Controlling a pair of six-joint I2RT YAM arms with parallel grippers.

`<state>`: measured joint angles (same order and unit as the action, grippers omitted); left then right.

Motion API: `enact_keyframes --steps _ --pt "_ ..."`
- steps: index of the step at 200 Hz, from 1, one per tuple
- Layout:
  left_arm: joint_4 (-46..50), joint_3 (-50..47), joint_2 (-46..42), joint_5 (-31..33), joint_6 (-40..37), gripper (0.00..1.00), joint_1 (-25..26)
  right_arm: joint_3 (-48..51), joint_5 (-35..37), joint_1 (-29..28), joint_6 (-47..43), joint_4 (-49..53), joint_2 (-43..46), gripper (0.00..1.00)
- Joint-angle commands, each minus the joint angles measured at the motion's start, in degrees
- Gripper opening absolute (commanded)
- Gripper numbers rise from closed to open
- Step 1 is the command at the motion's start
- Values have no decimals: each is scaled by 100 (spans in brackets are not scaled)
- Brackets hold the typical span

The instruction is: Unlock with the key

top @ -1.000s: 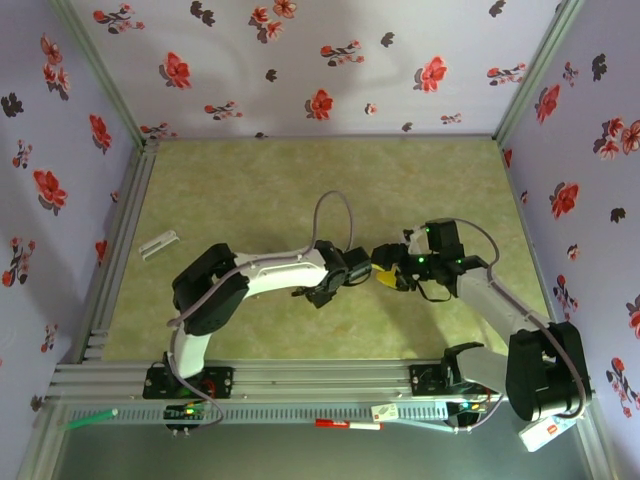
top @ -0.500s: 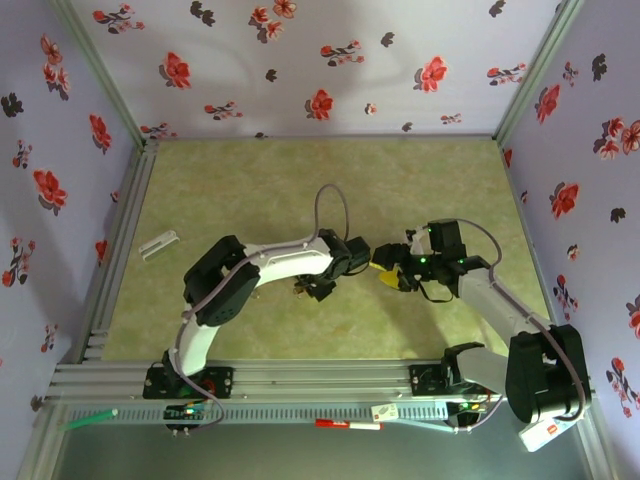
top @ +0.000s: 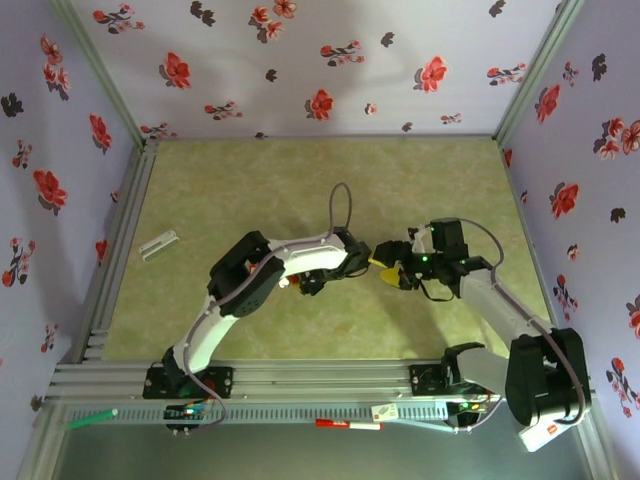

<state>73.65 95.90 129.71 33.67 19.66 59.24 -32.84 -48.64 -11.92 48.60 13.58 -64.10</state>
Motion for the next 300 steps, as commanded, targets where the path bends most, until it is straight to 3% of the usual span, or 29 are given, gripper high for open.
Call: enact_keyframes --steps 1,32,66,71,75,85,135,176,200,300 --pt "79 90 164 -666 419 60 56 -14 -254 92 -20 -109 214 67" --pt "154 358 -213 -919 908 67 48 50 -397 282 -148 151 380 67" --pt "-227 66 -1425 -1462 1373 73 -42 17 -435 381 -223 459 645 67" --pt "-282 -9 -1585 -1568 1397 75 -56 2 -433 390 -228 501 680 68" --pt "-337 -71 -1705 -1628 1411 82 -74 -7 -428 393 -228 538 718 68" --pt "-431 -260 -1980 -1766 1449 86 -145 -28 -409 401 -228 641 810 68" --pt "-1533 -1401 -3221 -2794 1327 89 -1135 -36 -154 410 -183 1296 1468 69" --pt "-1378 -1017 -2644 -2962 148 89 -1307 296 -67 410 285 1367 2167 70" --pt "-1096 -876 -2057 -2931 -353 84 -1385 427 38 410 473 1576 2594 71" --pt "-849 -428 -711 -2515 -907 71 -1435 441 249 416 607 2025 3057 72"
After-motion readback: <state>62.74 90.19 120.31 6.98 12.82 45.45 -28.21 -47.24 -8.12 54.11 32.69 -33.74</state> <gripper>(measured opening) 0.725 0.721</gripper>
